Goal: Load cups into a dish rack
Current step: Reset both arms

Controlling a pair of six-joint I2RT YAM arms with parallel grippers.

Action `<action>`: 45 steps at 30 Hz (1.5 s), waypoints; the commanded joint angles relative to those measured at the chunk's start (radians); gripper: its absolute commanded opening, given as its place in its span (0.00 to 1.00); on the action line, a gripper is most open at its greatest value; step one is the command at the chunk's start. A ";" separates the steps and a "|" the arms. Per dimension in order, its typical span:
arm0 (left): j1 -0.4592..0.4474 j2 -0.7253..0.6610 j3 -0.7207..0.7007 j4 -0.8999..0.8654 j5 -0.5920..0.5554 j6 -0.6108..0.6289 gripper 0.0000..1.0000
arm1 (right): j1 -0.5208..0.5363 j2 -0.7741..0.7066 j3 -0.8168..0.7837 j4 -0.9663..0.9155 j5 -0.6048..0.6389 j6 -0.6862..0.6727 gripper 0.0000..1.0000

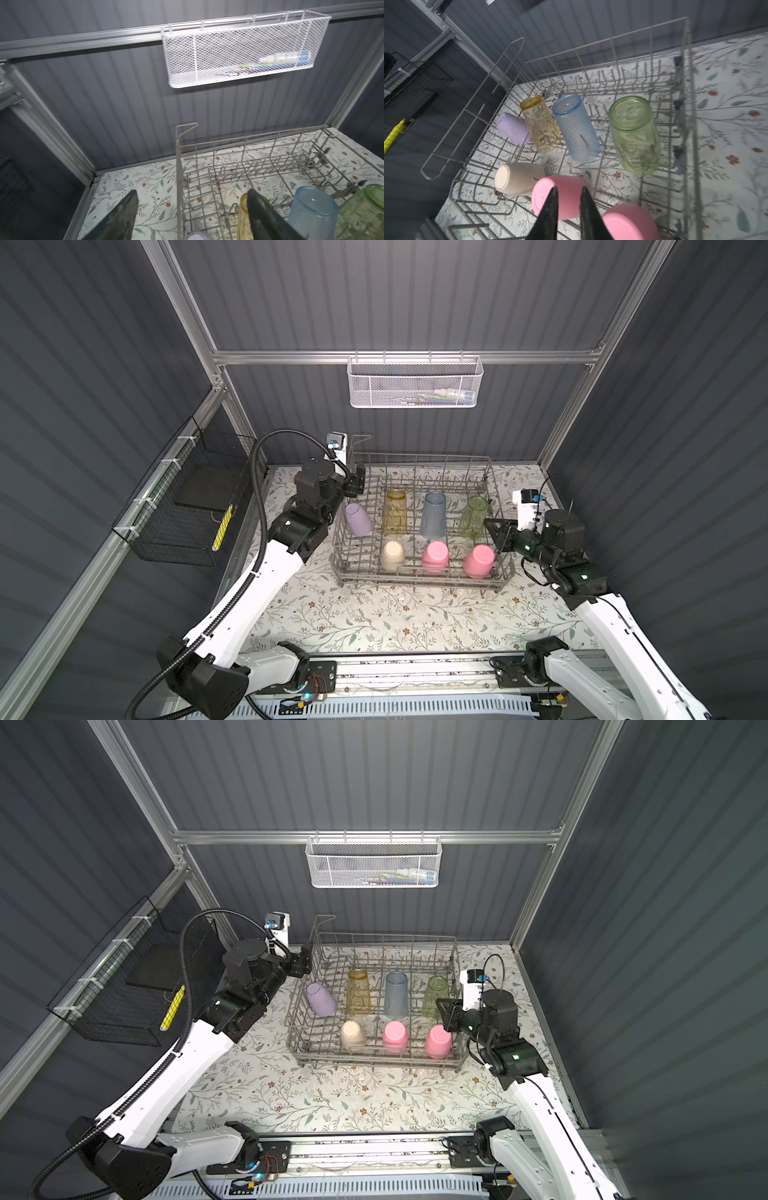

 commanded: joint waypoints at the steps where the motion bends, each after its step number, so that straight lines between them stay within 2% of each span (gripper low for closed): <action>1: 0.011 -0.056 -0.073 -0.027 -0.212 -0.013 0.86 | -0.023 -0.062 0.033 -0.059 0.220 -0.024 0.23; 3: 0.039 -0.089 -0.129 0.007 -0.254 -0.028 0.87 | -0.050 -0.084 0.029 -0.092 0.305 -0.032 0.23; 5: 0.102 -0.119 -0.184 0.039 -0.229 -0.081 0.88 | -0.093 -0.086 0.023 -0.095 0.355 -0.038 0.23; 8: 0.169 -0.142 -0.276 0.107 -0.211 -0.153 0.88 | -0.198 -0.078 -0.001 -0.070 0.316 -0.018 0.23; 13: 0.212 -0.112 -0.383 0.216 -0.263 -0.129 0.90 | -0.351 -0.043 -0.087 0.063 0.252 0.056 0.24; 17: 0.322 -0.090 -0.479 0.277 -0.189 -0.151 0.91 | -0.402 -0.002 -0.148 0.150 0.242 0.092 0.24; 20: 0.420 -0.084 -0.550 0.325 -0.090 -0.188 0.93 | -0.420 0.023 -0.192 0.204 0.254 0.094 0.24; 24: 0.485 -0.053 -0.644 0.425 -0.034 -0.208 0.94 | -0.432 0.040 -0.228 0.239 0.277 0.083 0.25; 29: 0.515 0.059 -0.739 0.570 0.049 -0.219 0.97 | -0.433 0.049 -0.261 0.294 0.316 0.070 0.26; 35: 0.515 0.176 -0.803 0.745 0.147 -0.172 1.00 | -0.432 0.051 -0.300 0.346 0.343 0.047 0.27; 39: 0.515 0.266 -0.827 0.863 0.142 -0.148 1.00 | -0.431 0.052 -0.324 0.386 0.339 0.016 0.28; 42: 0.515 0.346 -0.832 0.952 0.192 -0.133 1.00 | -0.428 0.058 -0.343 0.427 0.340 -0.013 0.29; 45: 0.515 0.410 -0.820 0.978 0.188 -0.139 1.00 | -0.415 0.074 -0.379 0.511 0.354 -0.060 0.32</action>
